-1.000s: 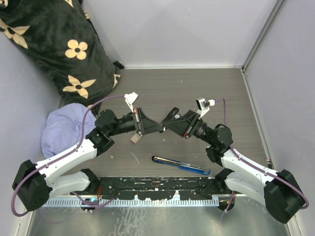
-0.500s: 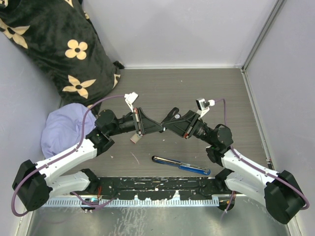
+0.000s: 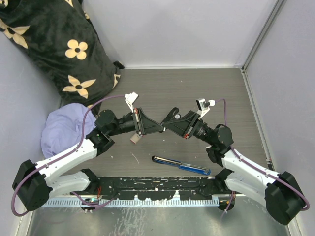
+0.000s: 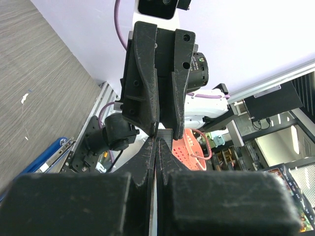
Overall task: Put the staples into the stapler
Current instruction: Pick up the staple from the center of the board.
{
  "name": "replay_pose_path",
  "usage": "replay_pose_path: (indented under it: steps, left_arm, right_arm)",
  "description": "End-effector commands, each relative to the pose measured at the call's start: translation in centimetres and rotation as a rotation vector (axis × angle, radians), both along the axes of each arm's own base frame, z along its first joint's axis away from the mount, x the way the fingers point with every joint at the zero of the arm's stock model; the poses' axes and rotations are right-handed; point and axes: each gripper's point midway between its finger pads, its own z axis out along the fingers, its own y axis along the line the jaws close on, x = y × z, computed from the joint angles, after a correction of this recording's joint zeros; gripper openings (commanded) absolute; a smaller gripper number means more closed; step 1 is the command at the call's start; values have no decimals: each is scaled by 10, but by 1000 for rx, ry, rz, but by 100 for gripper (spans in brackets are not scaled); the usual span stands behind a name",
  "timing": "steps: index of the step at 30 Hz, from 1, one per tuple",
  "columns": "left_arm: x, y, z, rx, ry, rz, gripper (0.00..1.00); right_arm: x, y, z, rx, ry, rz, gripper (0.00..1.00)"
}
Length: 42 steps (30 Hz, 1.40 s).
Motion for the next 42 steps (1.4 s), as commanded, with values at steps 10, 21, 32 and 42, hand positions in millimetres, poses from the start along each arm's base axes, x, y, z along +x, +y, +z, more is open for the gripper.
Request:
replay_pose_path:
  steps: [10, 21, 32, 42]
  left_arm:
    - [-3, 3, 19, -57, -57, -7, 7]
    - [-2, 14, 3, -39, -53, 41, 49]
    - [33, 79, -53, 260, -77, 287, 64]
    - [40, 96, -78, 396, -89, 324, 64]
  right_arm:
    - [-6, -6, 19, 28, -69, -19, 21]
    - [-2, -8, 19, -11, -81, -69, 21]
    - [27, -11, -39, -379, -2, -220, 21]
    - [55, -19, -140, -703, 214, -293, 19]
